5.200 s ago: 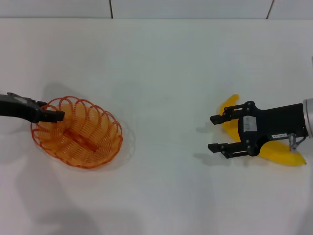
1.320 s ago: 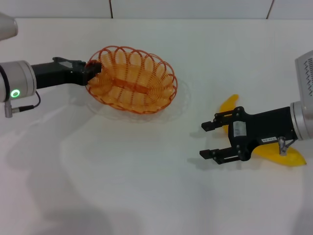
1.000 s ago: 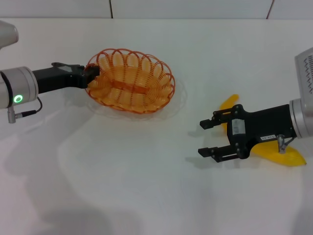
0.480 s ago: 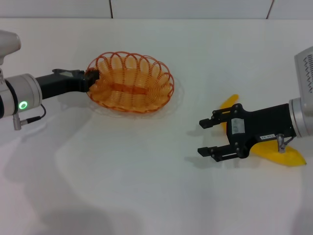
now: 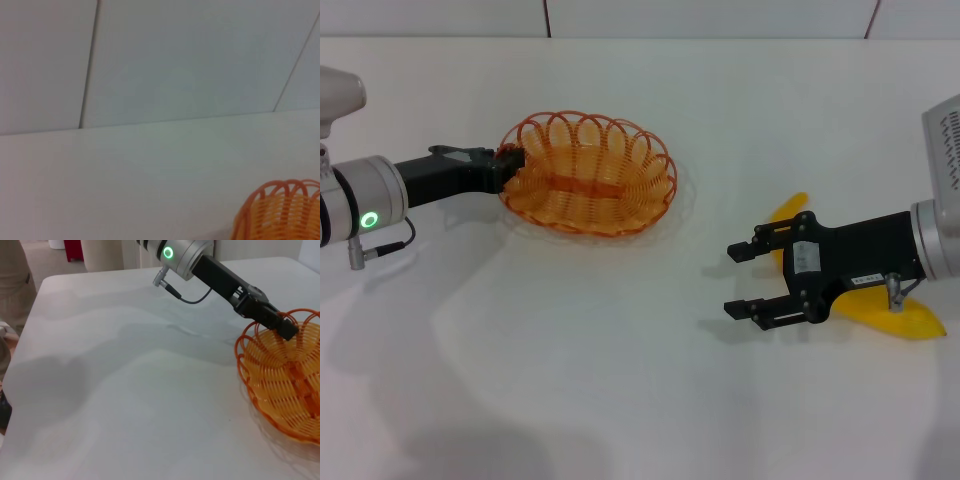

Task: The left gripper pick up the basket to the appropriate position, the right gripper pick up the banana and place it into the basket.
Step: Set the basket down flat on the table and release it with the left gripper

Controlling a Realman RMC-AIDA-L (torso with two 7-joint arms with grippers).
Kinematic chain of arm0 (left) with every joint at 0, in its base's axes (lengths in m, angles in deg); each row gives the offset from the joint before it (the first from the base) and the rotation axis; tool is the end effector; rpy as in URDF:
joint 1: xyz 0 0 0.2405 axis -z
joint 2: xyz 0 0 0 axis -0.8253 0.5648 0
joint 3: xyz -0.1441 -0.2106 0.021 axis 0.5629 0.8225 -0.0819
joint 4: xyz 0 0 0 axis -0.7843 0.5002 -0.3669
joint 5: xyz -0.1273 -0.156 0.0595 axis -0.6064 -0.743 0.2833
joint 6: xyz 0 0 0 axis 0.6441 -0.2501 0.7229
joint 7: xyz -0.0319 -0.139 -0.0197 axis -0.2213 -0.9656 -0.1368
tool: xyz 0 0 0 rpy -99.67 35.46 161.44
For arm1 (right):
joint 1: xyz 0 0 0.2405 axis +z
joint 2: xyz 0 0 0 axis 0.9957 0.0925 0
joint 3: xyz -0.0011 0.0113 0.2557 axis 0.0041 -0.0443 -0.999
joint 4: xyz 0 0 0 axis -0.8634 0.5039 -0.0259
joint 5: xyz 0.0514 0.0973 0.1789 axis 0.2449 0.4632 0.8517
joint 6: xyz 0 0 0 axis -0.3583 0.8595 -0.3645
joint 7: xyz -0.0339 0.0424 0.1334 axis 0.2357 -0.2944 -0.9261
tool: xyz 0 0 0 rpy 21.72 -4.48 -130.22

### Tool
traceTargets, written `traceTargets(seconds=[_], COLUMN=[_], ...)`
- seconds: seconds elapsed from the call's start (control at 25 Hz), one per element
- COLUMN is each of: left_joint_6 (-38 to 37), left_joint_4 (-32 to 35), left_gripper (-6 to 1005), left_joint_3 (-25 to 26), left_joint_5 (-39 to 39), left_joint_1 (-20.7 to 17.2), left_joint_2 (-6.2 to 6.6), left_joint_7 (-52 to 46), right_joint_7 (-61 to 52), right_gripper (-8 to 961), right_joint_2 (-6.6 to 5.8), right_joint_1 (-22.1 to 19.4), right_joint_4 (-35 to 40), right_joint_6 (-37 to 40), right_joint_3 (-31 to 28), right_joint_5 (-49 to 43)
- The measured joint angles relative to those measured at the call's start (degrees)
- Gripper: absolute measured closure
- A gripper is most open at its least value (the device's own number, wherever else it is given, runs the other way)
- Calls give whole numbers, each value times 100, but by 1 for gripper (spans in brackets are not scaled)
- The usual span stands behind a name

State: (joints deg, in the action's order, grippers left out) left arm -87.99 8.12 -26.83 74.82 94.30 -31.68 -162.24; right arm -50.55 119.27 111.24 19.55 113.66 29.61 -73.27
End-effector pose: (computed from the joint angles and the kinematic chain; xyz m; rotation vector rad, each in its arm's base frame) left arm -0.2815 0.4019 -0.0299 -2.3089 -0.9487 -0.4903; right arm 0.2554 0.3218 -0.0177 -2.9772 0.2150 0.2425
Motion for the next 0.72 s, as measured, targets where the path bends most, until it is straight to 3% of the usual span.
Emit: traceTargets(seconds=[0.72], left_joint_6=[7], left_joint_4=[-15], left_gripper=[908], left_joint_3=[0], left_joint_5=[0], left_joint_1=[-2], left_joint_2=[0], left_joint_7=[75], right_joint_7=[-8], right_gripper=[250], right_joint_2=[0], right_joint_1=[8], right_joint_4=[0], right_joint_6=[6], right_joint_3=[0], right_joint_5=[-1])
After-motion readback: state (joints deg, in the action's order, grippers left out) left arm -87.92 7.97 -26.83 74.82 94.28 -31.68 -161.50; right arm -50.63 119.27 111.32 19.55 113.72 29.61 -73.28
